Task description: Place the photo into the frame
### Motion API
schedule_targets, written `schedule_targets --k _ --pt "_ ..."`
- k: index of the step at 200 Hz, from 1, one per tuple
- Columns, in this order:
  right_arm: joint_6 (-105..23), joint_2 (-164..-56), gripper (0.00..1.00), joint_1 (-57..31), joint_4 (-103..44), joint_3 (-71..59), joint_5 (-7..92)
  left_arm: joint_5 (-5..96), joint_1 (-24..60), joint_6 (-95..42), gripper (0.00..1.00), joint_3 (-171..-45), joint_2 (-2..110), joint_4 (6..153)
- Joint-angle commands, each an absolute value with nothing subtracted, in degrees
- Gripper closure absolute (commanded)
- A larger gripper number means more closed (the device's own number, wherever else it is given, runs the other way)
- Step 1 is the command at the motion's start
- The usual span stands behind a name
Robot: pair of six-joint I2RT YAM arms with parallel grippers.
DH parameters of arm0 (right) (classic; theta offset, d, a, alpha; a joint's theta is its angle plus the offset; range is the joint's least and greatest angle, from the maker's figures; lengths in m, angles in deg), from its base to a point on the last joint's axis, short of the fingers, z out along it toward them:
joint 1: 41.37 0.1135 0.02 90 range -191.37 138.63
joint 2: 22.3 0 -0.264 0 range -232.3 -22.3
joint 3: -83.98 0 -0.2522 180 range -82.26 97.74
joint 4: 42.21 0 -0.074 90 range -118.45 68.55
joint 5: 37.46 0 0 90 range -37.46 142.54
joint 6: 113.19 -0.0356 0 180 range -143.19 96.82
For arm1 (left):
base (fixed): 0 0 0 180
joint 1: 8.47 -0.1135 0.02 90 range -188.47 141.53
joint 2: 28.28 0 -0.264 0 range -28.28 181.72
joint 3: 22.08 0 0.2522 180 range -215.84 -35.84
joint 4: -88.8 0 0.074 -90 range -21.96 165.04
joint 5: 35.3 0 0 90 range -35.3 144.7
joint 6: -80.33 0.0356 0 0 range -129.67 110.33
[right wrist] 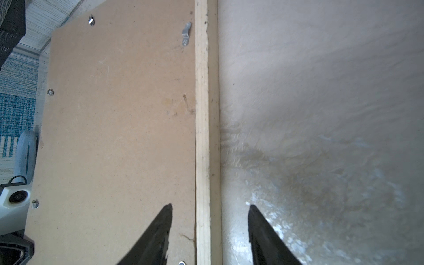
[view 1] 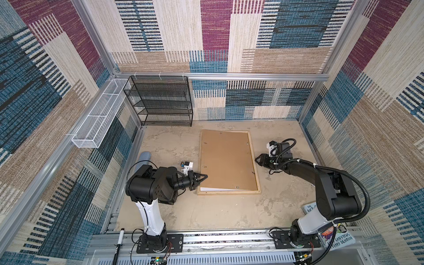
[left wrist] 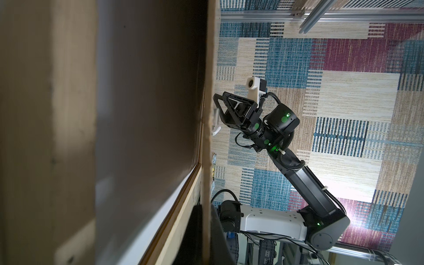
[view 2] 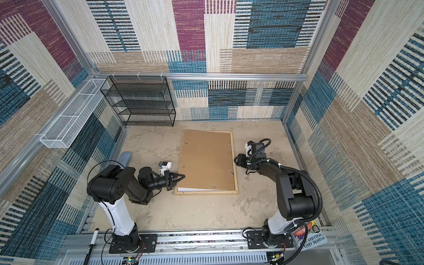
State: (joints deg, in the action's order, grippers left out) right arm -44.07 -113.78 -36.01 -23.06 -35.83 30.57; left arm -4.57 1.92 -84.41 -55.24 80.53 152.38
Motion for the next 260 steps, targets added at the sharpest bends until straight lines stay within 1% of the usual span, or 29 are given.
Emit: schedule_targets --k 1,10,20,75,85,90,93,100,109,153,173,187,197,211,222,230,245,260 --pt "-44.2 -113.9 0.45 -36.0 -24.8 -36.0 29.8 -5.5 1.7 -83.0 0.83 -55.3 80.5 155.6" --pt "-44.1 -113.9 0.45 -36.0 -24.8 -36.0 29.8 -5.5 1.6 -83.1 0.78 -55.2 80.5 155.6" --pt "-44.1 -113.9 0.45 -36.0 -24.8 -36.0 29.8 -5.6 1.5 -83.2 0.74 -55.1 80.2 155.6" --pt "-44.0 -113.4 0.44 -36.0 -24.8 -36.2 29.9 -5.5 1.3 -83.4 0.66 -55.1 79.4 155.2" --pt "-44.0 -113.2 0.42 -36.0 -24.9 -36.4 30.0 -5.4 1.3 -83.4 0.64 -55.0 79.5 155.0" --pt "-44.0 -113.3 0.42 -36.0 -24.9 -36.4 30.0 -5.4 1.3 -83.4 0.61 -55.1 79.5 154.7" --pt "-44.0 -113.1 0.41 -36.0 -24.9 -36.4 29.9 -5.4 1.3 -83.3 0.54 -55.1 79.5 154.7" --pt "-43.9 -113.1 0.42 -36.0 -24.9 -36.4 30.0 -5.4 1.3 -83.2 0.47 -55.1 79.6 154.7" --pt "-43.9 -113.0 0.42 -36.1 -24.8 -36.4 30.0 -5.4 1.3 -83.2 0.42 -55.0 79.6 154.7" --pt "-43.8 -112.9 0.41 -36.1 -24.7 -36.5 30.1 -5.3 1.3 -83.6 0.41 -55.0 78.4 154.5" --pt "-43.8 -112.9 0.41 -36.2 -24.7 -36.5 30.0 -4.9 1.3 -81.6 0.41 -55.1 76.6 150.7" --pt "-43.8 -112.8 0.41 -36.2 -24.7 -36.5 29.9 -4.1 1.4 -78.1 0.41 -55.5 74.0 144.0" --pt "-43.7 -112.7 0.41 -36.2 -24.8 -36.5 29.9 -3.1 1.6 -74.0 0.41 -56.1 70.8 135.4" --pt "-43.7 -112.6 0.41 -36.2 -24.8 -36.5 30.0 -0.3 2.4 -64.7 0.41 -58.9 63.9 116.4" --pt "-43.7 -112.5 0.41 -36.3 -24.8 -36.6 29.9 4.0 3.8 -56.6 0.4 -62.3 57.7 99.2" --pt "-43.7 -112.5 0.41 -36.3 -24.9 -36.7 29.9 6.8 4.7 -52.5 0.39 -64.7 54.1 90.3" --pt "-44.0 -112.4 0.4 -36.3 -25.3 -36.8 29.6 10.5 5.3 -49.1 0.37 -68.0 50.5 80.3" --pt "-44.0 -112.5 0.4 -36.3 -25.6 -36.9 29.3 12.4 5.4 -46.8 0.37 -70.7 50.6 73.9"
